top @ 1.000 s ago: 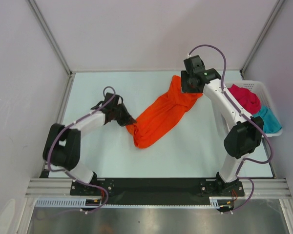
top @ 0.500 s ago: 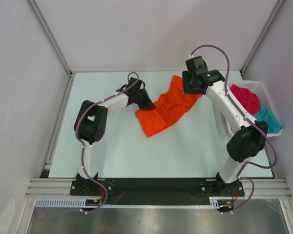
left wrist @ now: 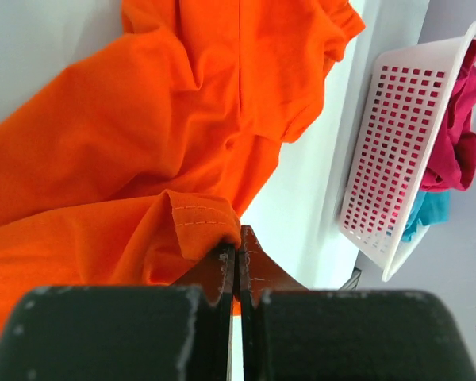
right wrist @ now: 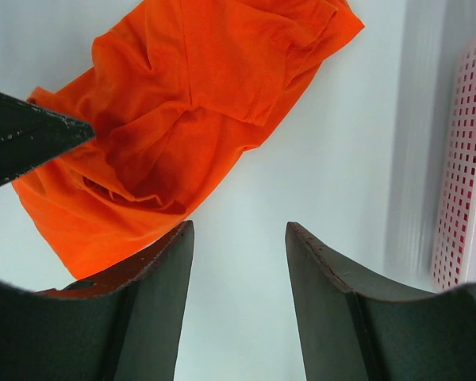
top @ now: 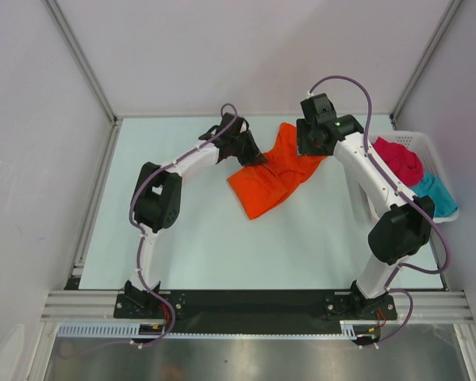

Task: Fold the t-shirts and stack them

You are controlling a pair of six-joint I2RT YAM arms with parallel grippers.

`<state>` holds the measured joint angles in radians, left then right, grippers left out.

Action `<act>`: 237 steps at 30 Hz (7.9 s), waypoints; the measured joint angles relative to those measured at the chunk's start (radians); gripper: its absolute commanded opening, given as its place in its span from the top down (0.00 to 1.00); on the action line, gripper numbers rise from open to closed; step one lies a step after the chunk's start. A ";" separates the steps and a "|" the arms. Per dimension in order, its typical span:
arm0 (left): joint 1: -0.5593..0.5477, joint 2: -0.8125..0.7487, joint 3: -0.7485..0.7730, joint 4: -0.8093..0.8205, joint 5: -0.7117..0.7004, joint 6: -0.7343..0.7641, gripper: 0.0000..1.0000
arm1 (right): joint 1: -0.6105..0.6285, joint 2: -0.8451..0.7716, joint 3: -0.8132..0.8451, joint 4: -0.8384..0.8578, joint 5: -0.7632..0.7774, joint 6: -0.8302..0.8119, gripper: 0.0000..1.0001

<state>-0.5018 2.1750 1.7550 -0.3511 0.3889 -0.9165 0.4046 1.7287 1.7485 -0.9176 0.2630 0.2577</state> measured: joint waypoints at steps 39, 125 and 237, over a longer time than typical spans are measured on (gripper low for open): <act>0.092 -0.206 -0.413 -0.058 -0.264 0.121 0.00 | 0.059 -0.076 -0.270 0.018 -0.017 0.047 0.44; 0.068 0.103 0.204 -0.111 -0.112 0.011 0.36 | 0.190 -0.260 -0.364 -0.109 0.036 0.130 0.44; 0.379 -0.554 -0.690 0.115 -0.112 0.080 0.04 | 0.092 0.534 0.548 -0.110 0.181 -0.125 0.44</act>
<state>-0.1230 1.6211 1.0649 -0.2363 0.2771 -0.8368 0.4969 2.2631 2.2967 -1.0279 0.4442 0.1329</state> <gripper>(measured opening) 0.959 0.560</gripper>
